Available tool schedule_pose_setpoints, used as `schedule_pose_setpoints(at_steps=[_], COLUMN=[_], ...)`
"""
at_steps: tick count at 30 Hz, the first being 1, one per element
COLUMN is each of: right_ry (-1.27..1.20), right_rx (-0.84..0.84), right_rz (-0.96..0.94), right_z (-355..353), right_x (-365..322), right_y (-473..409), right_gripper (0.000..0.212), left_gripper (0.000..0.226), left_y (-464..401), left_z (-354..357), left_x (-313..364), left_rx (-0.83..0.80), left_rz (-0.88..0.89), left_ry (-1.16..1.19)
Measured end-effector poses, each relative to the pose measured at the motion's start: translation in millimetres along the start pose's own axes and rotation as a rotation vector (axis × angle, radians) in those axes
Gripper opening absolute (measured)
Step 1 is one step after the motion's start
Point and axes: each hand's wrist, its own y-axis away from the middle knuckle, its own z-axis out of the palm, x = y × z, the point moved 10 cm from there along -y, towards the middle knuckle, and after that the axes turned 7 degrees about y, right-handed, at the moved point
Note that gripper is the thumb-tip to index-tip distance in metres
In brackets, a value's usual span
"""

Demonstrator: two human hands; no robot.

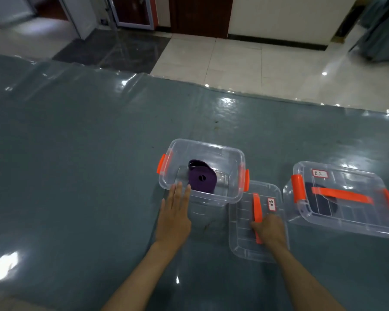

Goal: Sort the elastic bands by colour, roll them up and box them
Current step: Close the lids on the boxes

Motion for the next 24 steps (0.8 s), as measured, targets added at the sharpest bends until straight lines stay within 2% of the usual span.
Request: schedule_pose_setpoints(at_steps=[7,15,19,24], right_ry=[-0.101,-0.295,-0.318,-0.192], right_rx=[0.017,0.044,0.107,0.181], right_rz=[0.023,0.042,-0.039,-0.221], right_z=[-9,-8,-29,-71], right_x=[33,71,55,-3], right_y=[67,135,142,129], right_gripper=[0.019,0.024,0.023,0.026], left_gripper=[0.099,0.088,0.078,0.055], left_y=[3,2,1,-8], left_z=[-6,-9,-14,-27], left_x=[-2,-1,-3,-11], left_rx=[-0.022,-0.058,-0.030,0.035], left_rz=[0.034,0.030,0.074,0.043], left_ry=[-0.007,0.135,0.239,0.461])
